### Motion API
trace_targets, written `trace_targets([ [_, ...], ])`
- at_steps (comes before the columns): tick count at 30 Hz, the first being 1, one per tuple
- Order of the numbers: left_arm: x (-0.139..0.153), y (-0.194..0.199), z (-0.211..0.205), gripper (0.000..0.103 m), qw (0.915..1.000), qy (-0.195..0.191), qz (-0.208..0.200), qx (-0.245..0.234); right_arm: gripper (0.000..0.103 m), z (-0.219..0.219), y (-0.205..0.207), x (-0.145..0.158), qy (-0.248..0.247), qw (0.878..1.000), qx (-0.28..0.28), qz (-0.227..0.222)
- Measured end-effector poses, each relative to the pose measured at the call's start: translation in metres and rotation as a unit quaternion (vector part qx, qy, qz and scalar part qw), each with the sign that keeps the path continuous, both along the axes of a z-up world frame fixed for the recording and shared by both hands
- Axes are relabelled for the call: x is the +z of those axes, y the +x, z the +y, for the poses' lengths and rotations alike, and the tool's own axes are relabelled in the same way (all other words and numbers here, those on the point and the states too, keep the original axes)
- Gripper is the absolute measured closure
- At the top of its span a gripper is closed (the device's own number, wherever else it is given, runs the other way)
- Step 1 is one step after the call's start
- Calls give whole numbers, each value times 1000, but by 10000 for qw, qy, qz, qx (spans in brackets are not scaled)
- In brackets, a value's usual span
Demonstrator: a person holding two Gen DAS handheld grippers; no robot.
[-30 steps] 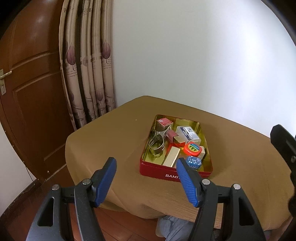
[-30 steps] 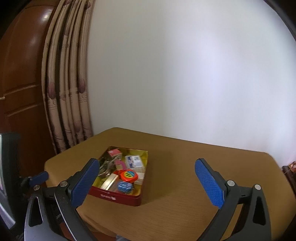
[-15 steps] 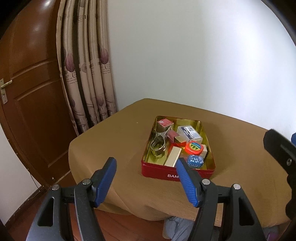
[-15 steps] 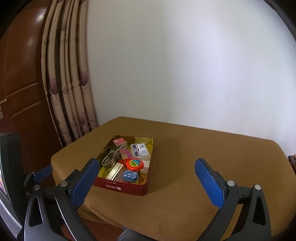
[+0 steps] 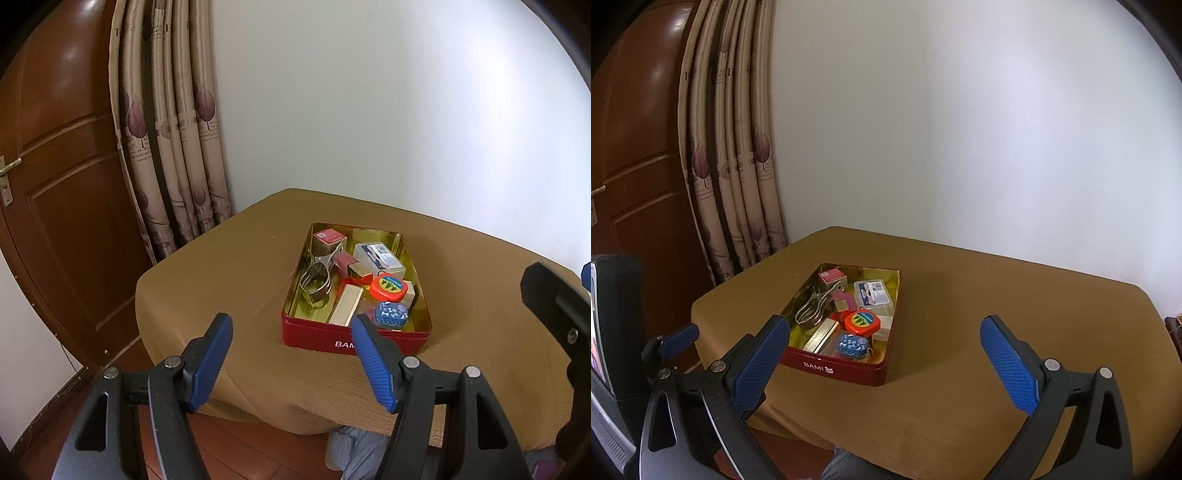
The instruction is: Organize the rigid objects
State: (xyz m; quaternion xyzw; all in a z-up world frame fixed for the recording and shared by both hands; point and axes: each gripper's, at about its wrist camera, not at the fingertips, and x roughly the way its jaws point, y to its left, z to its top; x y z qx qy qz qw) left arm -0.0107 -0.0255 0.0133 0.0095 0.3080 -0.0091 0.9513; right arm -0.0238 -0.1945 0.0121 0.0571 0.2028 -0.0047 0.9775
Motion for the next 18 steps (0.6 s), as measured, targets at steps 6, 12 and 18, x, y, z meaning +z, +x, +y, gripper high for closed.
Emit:
trace_targets([
  [6, -3, 4, 2, 34, 9999, -22, 113, -37, 1, 2, 0, -1, -46, 10000, 8, 20],
  [12, -6, 8, 5, 34, 9997, -104, 216, -39, 1, 3, 1, -4, -28, 9999, 31, 91],
  [18, -8, 8, 5, 34, 9997, -88, 230, -60, 1, 4, 2, -5, -41, 9999, 48, 119],
])
